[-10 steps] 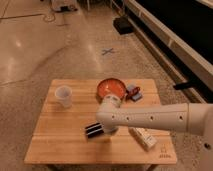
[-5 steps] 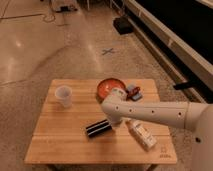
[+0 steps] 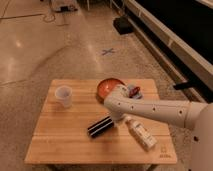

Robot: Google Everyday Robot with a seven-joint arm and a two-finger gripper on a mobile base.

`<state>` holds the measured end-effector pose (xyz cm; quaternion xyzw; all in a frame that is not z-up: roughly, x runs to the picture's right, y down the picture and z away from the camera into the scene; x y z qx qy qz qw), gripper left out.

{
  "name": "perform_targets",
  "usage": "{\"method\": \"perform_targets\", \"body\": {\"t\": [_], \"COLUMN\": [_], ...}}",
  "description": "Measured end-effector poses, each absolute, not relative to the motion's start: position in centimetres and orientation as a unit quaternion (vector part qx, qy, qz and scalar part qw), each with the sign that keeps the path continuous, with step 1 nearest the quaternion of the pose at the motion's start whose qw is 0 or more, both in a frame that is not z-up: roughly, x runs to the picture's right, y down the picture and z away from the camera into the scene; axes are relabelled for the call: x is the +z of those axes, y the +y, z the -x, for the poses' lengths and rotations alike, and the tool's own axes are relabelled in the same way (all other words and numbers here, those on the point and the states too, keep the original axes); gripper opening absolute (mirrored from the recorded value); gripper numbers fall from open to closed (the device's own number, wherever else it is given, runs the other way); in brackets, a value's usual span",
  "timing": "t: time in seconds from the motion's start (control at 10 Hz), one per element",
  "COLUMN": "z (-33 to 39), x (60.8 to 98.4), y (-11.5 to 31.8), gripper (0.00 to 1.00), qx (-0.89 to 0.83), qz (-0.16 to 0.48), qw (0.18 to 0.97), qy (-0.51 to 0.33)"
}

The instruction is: Push the eraser across the table

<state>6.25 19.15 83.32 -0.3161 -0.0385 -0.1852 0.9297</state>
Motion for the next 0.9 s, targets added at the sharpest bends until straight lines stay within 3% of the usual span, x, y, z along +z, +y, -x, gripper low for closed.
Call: {"method": "perform_targets", "body": {"t": [0.9], "z": [-8.3], "x": [85.2], "y": [16.9], "gripper": [0.02], "qx": [-0.212], "qz": [0.302], "qw": [0.929], "qy": [-0.003]}}
